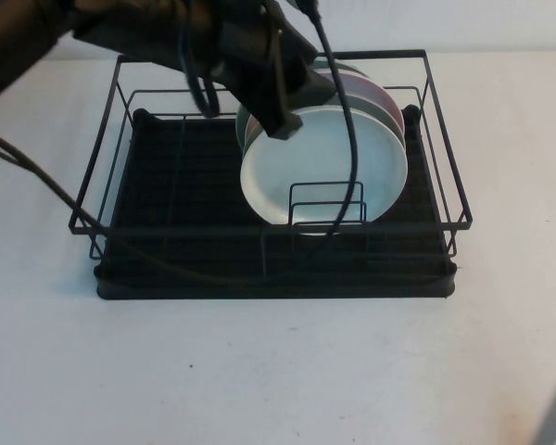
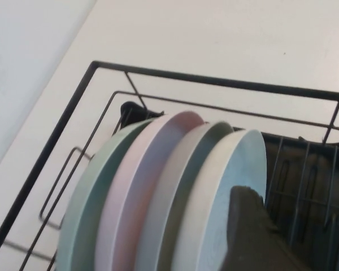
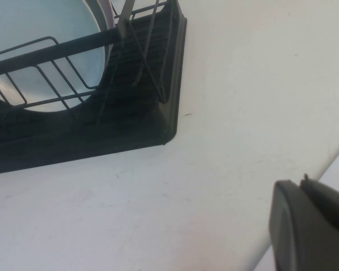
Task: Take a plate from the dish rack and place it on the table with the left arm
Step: Grasp the plate from the shelf
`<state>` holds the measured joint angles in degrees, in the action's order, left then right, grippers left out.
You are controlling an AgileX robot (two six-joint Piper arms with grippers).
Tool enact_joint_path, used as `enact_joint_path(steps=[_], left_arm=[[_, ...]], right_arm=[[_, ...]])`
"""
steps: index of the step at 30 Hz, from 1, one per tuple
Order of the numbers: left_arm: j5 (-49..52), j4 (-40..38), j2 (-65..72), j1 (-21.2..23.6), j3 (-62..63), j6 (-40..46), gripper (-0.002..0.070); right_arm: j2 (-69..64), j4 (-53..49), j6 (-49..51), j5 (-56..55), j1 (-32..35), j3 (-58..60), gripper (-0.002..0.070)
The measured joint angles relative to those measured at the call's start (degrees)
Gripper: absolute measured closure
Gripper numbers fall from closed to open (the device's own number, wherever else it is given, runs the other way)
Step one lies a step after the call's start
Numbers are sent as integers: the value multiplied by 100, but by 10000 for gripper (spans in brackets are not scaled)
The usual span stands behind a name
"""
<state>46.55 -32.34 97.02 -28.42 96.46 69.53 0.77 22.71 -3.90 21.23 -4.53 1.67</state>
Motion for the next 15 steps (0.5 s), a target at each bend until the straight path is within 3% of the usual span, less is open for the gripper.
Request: enact_joint_path(steps=[8, 15], left_arm=[[-492, 815, 538, -560, 0, 250, 336], [-1038, 947, 698, -594, 0, 196, 335]], right_arm=[[0, 0, 0, 0, 0, 0, 694], [0, 0, 0, 0, 0, 0, 694]])
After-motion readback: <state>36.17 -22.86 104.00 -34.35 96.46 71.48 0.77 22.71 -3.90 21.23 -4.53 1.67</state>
